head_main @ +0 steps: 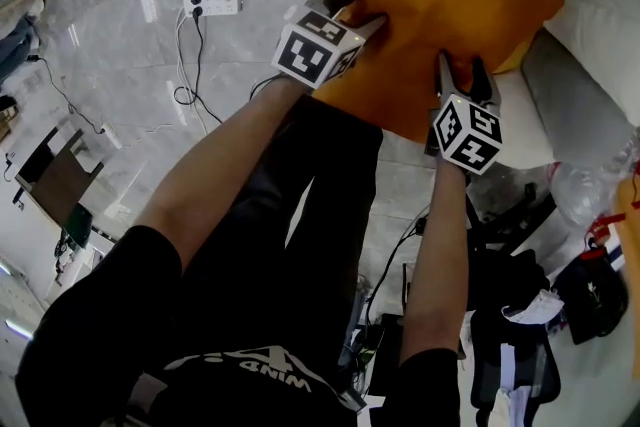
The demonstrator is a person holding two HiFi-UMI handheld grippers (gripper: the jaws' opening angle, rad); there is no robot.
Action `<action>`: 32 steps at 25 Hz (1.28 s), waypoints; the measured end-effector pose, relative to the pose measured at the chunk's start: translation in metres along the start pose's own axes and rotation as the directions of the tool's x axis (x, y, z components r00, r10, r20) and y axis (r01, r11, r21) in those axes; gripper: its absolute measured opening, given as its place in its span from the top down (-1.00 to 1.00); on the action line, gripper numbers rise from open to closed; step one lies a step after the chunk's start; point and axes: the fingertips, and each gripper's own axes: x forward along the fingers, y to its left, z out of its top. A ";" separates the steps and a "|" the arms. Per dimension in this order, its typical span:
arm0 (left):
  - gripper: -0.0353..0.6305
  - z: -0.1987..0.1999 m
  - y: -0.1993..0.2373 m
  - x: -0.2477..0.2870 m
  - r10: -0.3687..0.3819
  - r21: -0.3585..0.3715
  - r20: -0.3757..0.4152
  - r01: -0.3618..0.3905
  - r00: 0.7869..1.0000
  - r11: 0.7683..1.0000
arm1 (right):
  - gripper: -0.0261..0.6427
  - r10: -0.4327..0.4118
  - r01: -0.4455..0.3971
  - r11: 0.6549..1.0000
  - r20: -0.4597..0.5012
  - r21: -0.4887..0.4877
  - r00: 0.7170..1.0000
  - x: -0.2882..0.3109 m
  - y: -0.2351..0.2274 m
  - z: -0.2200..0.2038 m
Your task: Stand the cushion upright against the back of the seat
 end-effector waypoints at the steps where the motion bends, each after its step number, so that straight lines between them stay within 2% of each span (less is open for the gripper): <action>1: 0.24 0.001 -0.001 0.002 0.001 0.000 -0.005 -0.001 1.000 1.000 | 0.09 0.005 -0.005 1.000 -0.010 0.003 1.000 0.002 -0.001 0.000; 6: 0.27 0.001 -0.002 0.006 -0.005 -0.013 -0.032 0.004 0.999 1.000 | 0.09 0.006 -0.006 1.000 -0.019 0.012 1.000 0.007 -0.005 -0.001; 9: 0.48 0.001 -0.005 0.004 0.002 0.001 -0.057 -0.002 0.998 1.000 | 0.13 0.001 -0.001 1.000 -0.025 0.007 1.000 0.005 -0.005 -0.002; 12: 0.73 -0.001 -0.009 0.004 0.000 0.000 -0.062 0.000 0.998 1.000 | 0.38 -0.005 0.005 1.000 -0.037 0.012 0.999 0.002 -0.006 -0.001; 15: 0.83 -0.001 -0.011 0.004 -0.020 -0.026 -0.060 0.018 0.998 0.999 | 0.75 0.010 -0.008 0.998 -0.023 0.070 1.000 -0.002 -0.007 0.000; 17: 0.85 -0.001 -0.012 0.003 -0.031 -0.035 -0.057 0.029 0.998 0.999 | 0.83 0.021 -0.020 0.995 -0.006 0.100 1.000 -0.005 -0.007 -0.001; 26: 0.86 -0.001 -0.022 -0.015 -0.050 -0.005 -0.049 0.049 0.998 0.999 | 0.85 0.021 -0.030 0.992 0.066 0.126 0.998 -0.028 -0.001 0.002; 32: 0.86 0.010 -0.041 -0.033 -0.080 0.056 -0.034 0.082 0.996 0.995 | 0.85 0.007 -0.027 0.986 0.117 0.167 0.993 -0.054 -0.002 0.004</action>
